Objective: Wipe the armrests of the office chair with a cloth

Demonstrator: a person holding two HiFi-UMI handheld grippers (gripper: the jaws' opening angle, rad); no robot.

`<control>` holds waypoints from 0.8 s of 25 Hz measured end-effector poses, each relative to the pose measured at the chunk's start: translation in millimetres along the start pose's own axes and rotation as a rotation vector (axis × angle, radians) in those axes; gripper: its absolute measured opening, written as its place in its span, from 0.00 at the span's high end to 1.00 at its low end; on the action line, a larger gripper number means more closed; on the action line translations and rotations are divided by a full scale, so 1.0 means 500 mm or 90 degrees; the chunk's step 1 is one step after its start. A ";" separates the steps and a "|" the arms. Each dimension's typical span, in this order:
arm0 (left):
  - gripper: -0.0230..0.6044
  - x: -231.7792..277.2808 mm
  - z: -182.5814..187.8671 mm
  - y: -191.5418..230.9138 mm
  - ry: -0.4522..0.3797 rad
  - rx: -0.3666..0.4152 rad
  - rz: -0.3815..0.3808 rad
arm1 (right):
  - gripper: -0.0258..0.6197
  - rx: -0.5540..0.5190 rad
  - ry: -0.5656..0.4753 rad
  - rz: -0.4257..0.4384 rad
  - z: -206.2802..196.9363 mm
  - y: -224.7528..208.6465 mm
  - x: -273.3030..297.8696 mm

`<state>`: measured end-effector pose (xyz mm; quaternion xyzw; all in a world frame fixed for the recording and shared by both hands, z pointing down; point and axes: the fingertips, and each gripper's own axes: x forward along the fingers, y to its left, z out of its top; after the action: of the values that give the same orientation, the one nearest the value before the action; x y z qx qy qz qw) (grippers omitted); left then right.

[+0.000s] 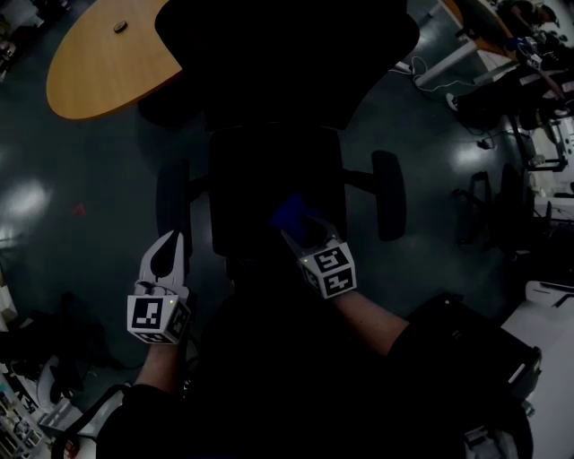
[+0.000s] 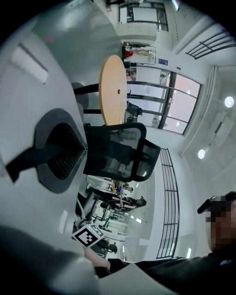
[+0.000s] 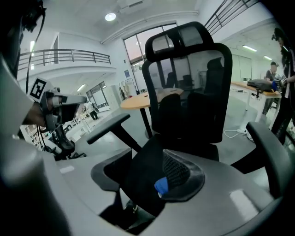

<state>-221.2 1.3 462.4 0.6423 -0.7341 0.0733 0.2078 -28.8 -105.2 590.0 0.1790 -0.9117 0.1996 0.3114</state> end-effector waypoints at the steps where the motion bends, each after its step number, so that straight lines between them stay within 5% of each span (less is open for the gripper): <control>1: 0.94 0.004 -0.011 0.008 0.007 -0.004 0.007 | 0.62 0.002 0.021 -0.001 -0.023 -0.011 0.013; 10: 0.94 0.022 -0.062 0.027 0.029 -0.027 0.021 | 0.49 -0.066 0.187 -0.015 -0.201 -0.088 0.121; 20: 0.94 0.016 -0.100 0.038 0.051 -0.039 0.023 | 0.34 -0.127 0.297 -0.029 -0.319 -0.145 0.244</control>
<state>-229.8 15.9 513.8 0.6189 -0.7385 0.0803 0.2554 -7.4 -115.9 802.3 0.1169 -0.8263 0.1377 0.5335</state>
